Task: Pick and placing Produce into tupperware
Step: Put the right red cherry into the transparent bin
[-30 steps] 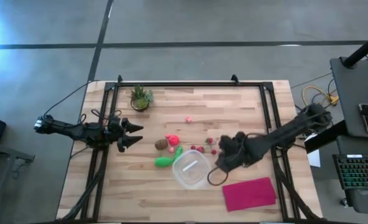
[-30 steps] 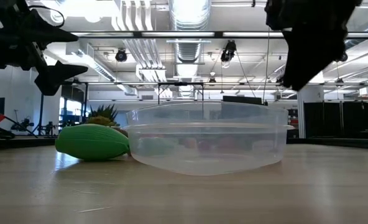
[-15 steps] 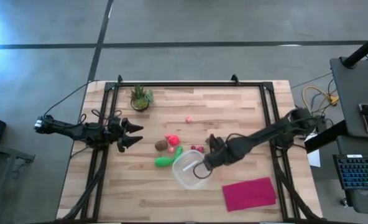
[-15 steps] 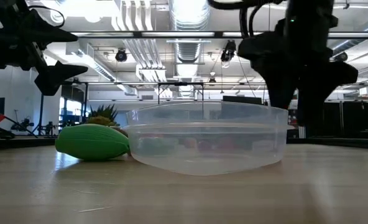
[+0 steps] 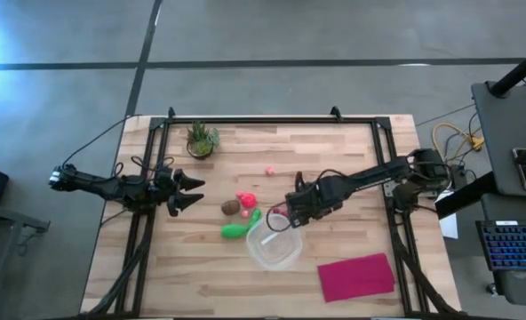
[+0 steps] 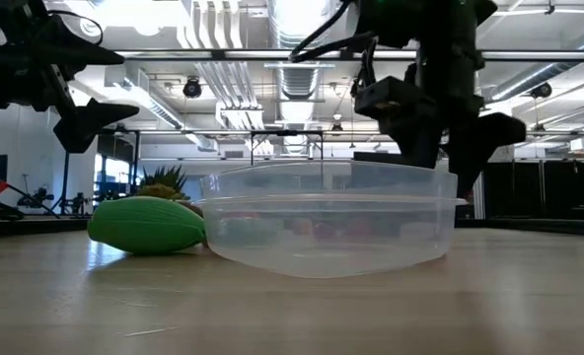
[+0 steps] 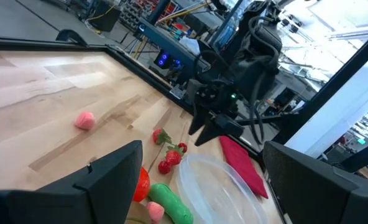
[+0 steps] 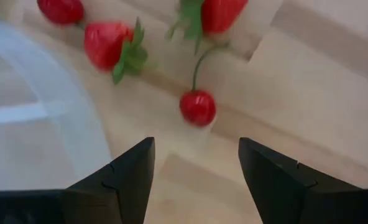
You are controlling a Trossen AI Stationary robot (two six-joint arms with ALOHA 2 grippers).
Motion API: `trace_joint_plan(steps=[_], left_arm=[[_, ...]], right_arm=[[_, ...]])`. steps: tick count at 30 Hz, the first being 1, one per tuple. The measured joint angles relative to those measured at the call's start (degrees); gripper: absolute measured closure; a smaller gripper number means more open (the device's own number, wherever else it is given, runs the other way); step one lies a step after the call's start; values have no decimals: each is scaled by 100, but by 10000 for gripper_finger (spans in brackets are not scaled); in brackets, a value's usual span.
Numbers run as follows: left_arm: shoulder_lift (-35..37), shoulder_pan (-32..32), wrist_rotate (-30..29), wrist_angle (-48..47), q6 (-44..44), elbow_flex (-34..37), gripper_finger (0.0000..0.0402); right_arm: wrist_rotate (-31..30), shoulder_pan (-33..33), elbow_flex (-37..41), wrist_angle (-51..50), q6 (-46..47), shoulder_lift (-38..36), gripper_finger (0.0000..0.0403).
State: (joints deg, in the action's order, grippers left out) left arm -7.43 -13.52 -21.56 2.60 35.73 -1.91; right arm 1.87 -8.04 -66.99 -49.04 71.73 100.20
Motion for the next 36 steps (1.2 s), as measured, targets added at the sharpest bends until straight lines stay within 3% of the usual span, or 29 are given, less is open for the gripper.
trace_joint_plan(steps=[8,17,24,36], left_arm=[[-3,-2,-8,-7,573,-2,81],[-11,-2,-15,-6,595,-2,81],[-3,0,-17,13,601,-2,81],[-3,0,-17,1,605,-2,81]], right_arm=[[10,164,1,19,-985,300,179],[4,197,-89,60,-1813,682,179],[-66,209,-115,346,-1974,659,183],[-101,209,-80,354,-1989,651,236]])
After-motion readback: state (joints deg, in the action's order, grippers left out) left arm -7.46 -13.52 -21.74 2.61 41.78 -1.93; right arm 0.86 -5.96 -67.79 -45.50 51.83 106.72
